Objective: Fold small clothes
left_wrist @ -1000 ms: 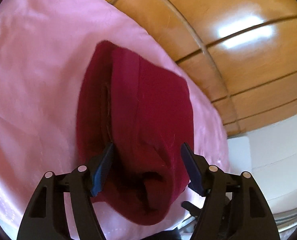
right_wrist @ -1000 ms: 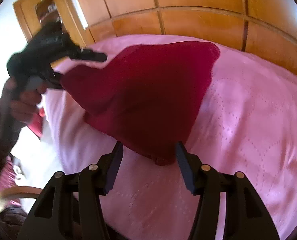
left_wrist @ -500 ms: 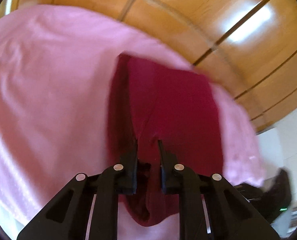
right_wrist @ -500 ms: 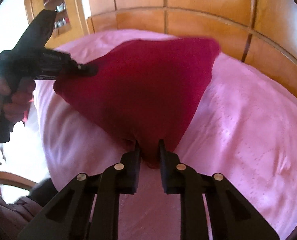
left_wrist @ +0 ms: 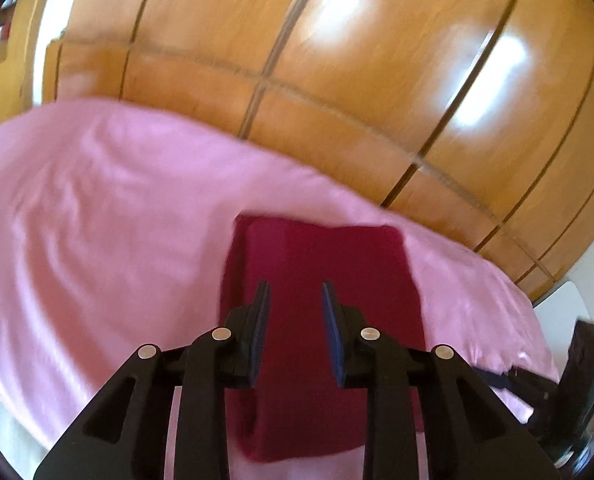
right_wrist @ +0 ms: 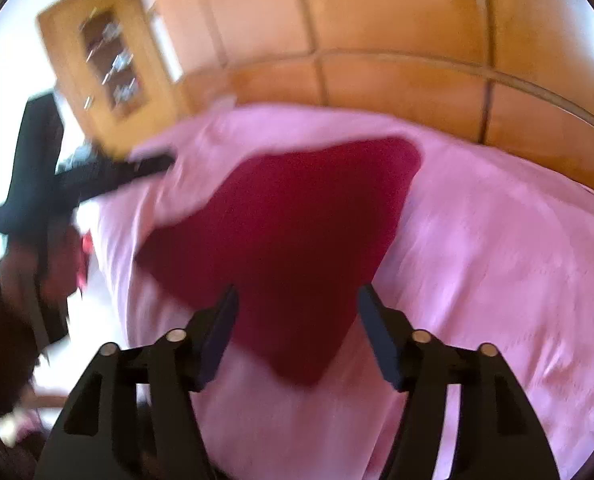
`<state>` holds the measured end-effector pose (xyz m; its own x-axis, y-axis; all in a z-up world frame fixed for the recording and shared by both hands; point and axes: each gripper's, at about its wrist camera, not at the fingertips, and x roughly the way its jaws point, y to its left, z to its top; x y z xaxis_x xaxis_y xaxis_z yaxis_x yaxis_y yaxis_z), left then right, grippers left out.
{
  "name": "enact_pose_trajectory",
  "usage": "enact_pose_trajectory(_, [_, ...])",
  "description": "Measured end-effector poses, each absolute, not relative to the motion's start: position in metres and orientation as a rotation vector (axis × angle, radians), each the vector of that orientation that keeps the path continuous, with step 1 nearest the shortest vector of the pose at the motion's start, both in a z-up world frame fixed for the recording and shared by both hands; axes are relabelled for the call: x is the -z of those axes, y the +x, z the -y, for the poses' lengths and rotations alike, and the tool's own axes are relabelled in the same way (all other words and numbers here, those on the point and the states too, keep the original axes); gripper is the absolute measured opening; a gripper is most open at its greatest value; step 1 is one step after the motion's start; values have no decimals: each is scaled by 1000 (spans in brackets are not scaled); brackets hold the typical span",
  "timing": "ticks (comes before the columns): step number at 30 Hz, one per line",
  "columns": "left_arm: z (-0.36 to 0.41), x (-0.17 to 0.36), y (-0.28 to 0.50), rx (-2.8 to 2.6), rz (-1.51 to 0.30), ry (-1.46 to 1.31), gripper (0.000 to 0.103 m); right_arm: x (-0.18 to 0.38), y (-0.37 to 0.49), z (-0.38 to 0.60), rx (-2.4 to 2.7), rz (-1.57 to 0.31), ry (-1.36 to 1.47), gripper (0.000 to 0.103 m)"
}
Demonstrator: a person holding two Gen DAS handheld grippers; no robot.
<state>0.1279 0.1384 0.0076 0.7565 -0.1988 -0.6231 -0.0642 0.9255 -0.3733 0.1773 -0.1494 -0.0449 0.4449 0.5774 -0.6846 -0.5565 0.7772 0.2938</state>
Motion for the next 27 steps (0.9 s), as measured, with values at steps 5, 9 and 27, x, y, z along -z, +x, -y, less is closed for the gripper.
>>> enact_pose_trajectory(5, [-108, 5, 167, 84, -754, -345, 25, 42, 231, 136, -624, -866, 178, 64])
enact_pose_trajectory(9, [-111, 36, 185, 49, -820, -324, 25, 53, 263, 107, -607, -910, 195, 63])
enact_pose_trajectory(27, [-119, 79, 171, -10, -828, -305, 39, 120, 304, 106, -521, -1017, 200, 89])
